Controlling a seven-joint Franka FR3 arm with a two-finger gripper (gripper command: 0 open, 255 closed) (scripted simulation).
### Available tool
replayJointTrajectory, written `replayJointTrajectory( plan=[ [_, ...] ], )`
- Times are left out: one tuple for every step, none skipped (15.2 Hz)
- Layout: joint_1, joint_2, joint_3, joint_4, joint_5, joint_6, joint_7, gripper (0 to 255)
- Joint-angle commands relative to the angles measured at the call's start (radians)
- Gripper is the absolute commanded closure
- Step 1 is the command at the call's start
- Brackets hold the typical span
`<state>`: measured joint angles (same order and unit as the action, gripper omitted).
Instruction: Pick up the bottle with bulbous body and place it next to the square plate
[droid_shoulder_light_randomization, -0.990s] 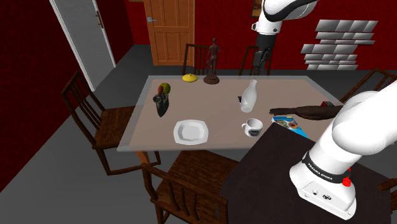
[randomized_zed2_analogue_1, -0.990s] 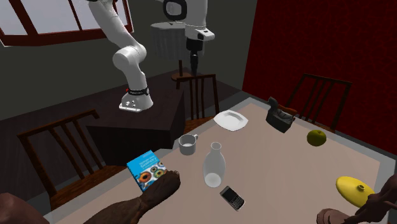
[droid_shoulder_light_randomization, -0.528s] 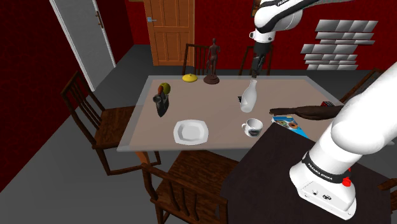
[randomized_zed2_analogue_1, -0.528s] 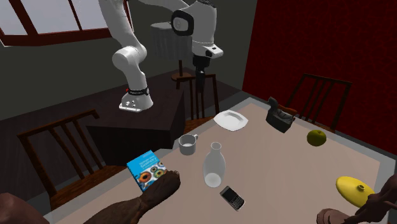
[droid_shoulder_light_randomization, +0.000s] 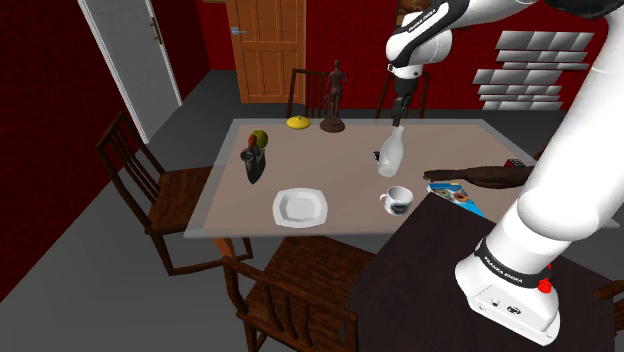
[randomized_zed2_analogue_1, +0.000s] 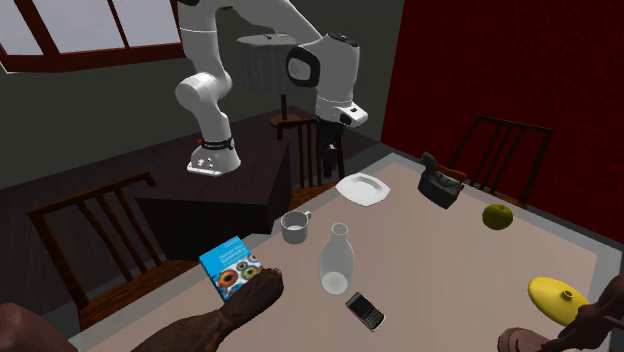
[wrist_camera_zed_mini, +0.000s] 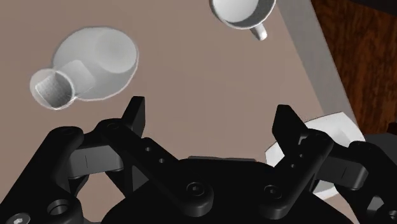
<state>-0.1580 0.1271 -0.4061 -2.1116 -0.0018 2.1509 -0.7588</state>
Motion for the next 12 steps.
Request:
replayJointTrajectory(
  plan=[
    [-0.021, 0.076, -0.006, 0.062, 0.028, 0.009, -0.048, 0],
    [-0.033, 0.115, -0.006, 0.093, 0.043, 0.013, -0.069, 0],
    [-0.046, 0.155, -0.005, 0.126, 0.057, 0.017, -0.090, 0],
    [-0.060, 0.194, -0.004, 0.161, 0.071, 0.019, -0.110, 0],
    [-0.074, 0.233, -0.001, 0.197, 0.084, 0.020, -0.128, 0],
    [-0.089, 0.272, 0.002, 0.234, 0.097, 0.019, -0.146, 0],
    [-0.105, 0.312, 0.006, 0.273, 0.109, 0.017, -0.162, 0],
    [-0.121, 0.351, 0.010, 0.314, 0.120, 0.014, -0.177, 0],
    [-0.137, 0.391, 0.015, 0.357, 0.130, 0.010, -0.191, 0],
    [-0.153, 0.431, 0.020, 0.401, 0.139, 0.004, -0.204, 0],
    [-0.170, 0.471, 0.025, 0.448, 0.147, -0.003, -0.216, 0],
    [-0.187, 0.512, 0.030, 0.497, 0.155, -0.011, -0.227, 0]
  ],
)
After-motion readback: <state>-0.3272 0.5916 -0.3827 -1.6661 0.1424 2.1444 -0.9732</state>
